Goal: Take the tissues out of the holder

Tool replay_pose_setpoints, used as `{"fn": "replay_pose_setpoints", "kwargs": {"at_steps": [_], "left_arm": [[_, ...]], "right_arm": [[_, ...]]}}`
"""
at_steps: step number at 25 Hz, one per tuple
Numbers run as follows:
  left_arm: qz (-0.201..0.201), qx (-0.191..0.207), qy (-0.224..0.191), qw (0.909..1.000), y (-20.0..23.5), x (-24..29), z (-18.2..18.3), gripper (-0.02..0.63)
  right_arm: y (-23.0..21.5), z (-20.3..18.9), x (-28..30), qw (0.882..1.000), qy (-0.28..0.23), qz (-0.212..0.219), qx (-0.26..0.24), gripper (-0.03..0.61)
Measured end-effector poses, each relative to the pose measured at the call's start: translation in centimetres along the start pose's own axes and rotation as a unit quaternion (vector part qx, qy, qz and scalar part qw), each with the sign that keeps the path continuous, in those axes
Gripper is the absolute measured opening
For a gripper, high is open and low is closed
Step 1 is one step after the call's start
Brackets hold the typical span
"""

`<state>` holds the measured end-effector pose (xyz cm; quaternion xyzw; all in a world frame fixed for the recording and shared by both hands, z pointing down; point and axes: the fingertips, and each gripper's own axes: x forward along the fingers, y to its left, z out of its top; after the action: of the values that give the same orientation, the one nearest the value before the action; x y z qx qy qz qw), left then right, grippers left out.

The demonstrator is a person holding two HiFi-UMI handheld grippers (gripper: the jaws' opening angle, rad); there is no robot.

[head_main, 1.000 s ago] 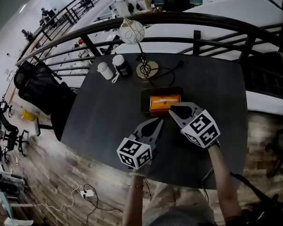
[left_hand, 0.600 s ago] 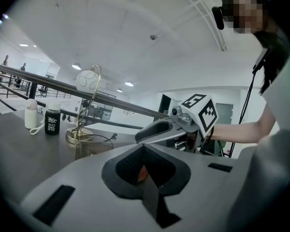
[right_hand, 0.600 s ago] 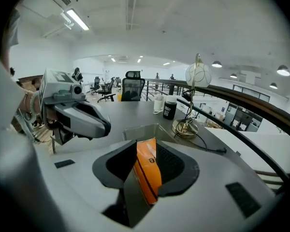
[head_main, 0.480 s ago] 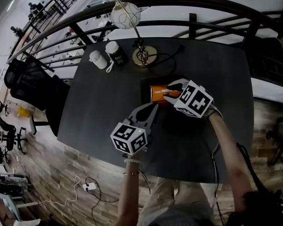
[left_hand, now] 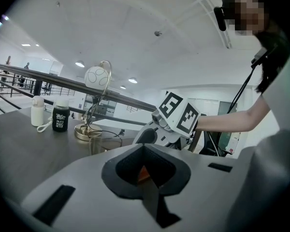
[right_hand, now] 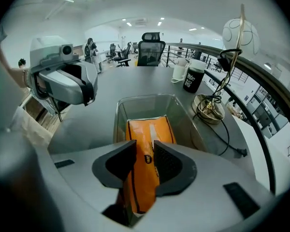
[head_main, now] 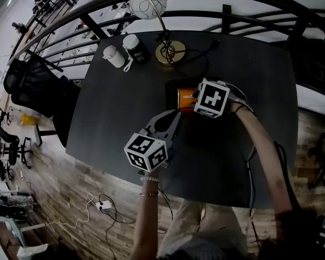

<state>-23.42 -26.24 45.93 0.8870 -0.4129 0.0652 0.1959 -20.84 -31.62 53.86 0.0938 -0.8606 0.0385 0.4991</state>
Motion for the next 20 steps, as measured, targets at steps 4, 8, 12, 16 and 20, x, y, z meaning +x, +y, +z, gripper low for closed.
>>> {"fn": "replay_pose_setpoints", "kwargs": {"at_steps": [4,8,12,16,20], "left_arm": [[0.003,-0.002,0.000,1.0000,0.3,0.1,-0.1,0.008],[0.004,-0.005,-0.001,1.0000,0.3,0.1,-0.2,0.008],[0.006,-0.006,-0.003,1.0000,0.0,-0.2,-0.3,0.008],[0.007,-0.006,-0.008,0.9999,-0.1,-0.4,-0.2,0.008],[0.005,-0.004,-0.013,0.9999,-0.5,-0.6,0.3,0.008]], "right_arm": [[-0.1,-0.4,1.0,0.999,0.030,-0.002,-0.012,0.112],[1.2,-0.8,1.7,0.997,0.050,0.012,-0.056,0.026],[1.0,-0.6,1.0,0.998,0.036,-0.001,-0.057,0.018],[0.4,-0.3,0.3,0.998,0.021,-0.025,-0.060,0.017],[0.2,0.2,-0.6,0.998,-0.004,-0.036,-0.045,0.017]]}}
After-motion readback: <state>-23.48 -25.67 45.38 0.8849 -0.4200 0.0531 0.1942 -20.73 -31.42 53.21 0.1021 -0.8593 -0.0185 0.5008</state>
